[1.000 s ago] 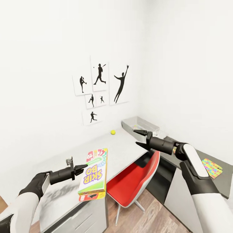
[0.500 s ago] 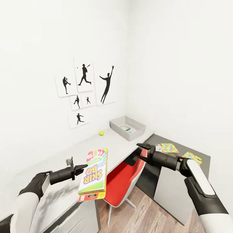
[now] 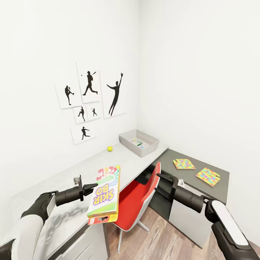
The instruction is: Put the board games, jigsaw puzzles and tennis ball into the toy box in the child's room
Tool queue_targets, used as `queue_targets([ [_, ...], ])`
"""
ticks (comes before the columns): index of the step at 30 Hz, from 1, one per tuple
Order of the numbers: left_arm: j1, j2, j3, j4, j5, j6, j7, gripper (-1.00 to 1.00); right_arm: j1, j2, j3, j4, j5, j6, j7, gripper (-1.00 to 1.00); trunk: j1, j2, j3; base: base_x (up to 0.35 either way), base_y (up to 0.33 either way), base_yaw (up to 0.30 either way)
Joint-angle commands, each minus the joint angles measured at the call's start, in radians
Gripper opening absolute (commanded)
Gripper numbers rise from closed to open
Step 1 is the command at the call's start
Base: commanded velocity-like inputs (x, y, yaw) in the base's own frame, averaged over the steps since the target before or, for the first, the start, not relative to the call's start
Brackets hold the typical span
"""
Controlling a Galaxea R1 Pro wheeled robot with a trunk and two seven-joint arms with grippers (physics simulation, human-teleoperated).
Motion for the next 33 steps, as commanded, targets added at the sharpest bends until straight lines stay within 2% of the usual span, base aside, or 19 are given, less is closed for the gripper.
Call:
queue_targets([
  [1,-0.001,-0.001,0.007,0.0,-0.011,0.009,-0.006,-1.0,0.0,0.0,-0.001,-0.002,0.017,0.003,0.007,1.0,0.0,-0.001,-0.001,0.0,0.0,0.0],
  [6,-0.001,-0.001,0.007,0.0,-0.011,0.009,-0.007,-1.0,0.0,0.001,-0.008,0.003,0.039,-0.005,0.013,1.0,0.0,-0.001,-0.001,0.0,0.0,0.0],
  [11,-0.001,-0.001,0.007,0.0,-0.011,0.009,-0.007,-1.0,0.0,0.0,-0.031,0.002,0.04,-0.004,0.013,1.0,0.0,-0.001,-0.001,0.0,0.0,0.0],
  [28,0.0,0.002,0.007,0.0,-0.011,0.009,-0.007,-1.0,0.001,-0.004,-0.051,0.046,0.042,-0.003,0.013,1.0,0.0,-0.001,-0.001,0.0,0.0,0.0],
  [30,-0.001,0.003,0.007,0.0,-0.011,0.009,-0.008,-1.0,0.002,-0.004,-0.063,0.062,0.042,-0.003,0.013,1.0,0.0,-0.001,-0.001,0.0,0.0,0.0],
  [33,-0.001,0.004,0.007,0.0,-0.011,0.009,-0.008,-1.0,0.002,-0.005,-0.106,0.115,0.041,0.0,0.013,1.0,0.0,-0.001,-0.001,0.0,0.0,0.0],
])
